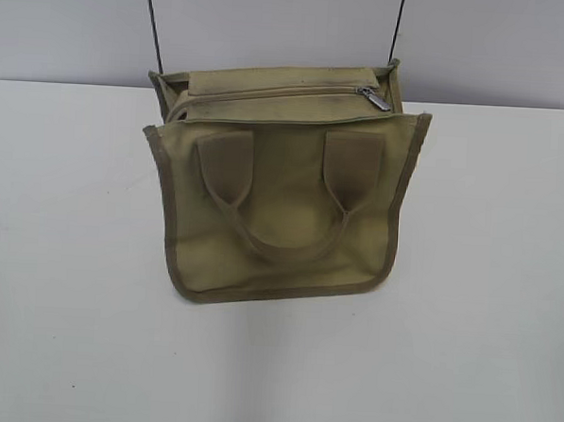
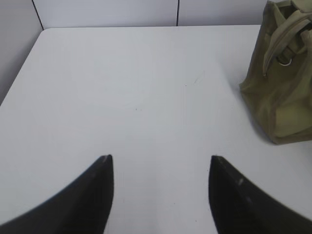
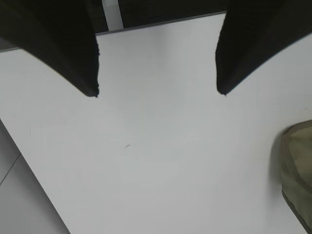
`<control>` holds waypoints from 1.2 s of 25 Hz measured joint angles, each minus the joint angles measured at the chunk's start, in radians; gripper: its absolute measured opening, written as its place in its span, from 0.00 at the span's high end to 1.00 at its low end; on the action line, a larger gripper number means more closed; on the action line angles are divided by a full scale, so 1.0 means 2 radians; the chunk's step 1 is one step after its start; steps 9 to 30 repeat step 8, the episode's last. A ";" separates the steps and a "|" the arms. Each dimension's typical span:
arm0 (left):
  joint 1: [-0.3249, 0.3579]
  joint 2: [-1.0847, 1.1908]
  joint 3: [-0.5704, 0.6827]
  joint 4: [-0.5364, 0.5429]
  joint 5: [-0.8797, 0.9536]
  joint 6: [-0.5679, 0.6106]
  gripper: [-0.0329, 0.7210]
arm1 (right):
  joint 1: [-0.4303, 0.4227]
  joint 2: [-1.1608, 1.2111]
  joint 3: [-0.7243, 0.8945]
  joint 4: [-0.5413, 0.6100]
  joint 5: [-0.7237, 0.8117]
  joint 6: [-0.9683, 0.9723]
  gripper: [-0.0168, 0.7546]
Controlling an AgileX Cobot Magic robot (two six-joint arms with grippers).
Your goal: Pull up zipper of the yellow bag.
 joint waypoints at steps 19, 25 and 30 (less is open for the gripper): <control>0.000 0.000 0.000 0.000 0.000 0.000 0.38 | 0.000 0.000 0.000 0.001 0.000 0.000 0.27; 0.000 0.000 0.000 0.000 0.000 0.000 0.38 | 0.000 0.000 0.000 0.001 0.000 0.000 0.27; 0.000 0.000 0.000 0.000 0.000 0.000 0.38 | 0.000 0.000 0.000 0.001 0.000 0.000 0.27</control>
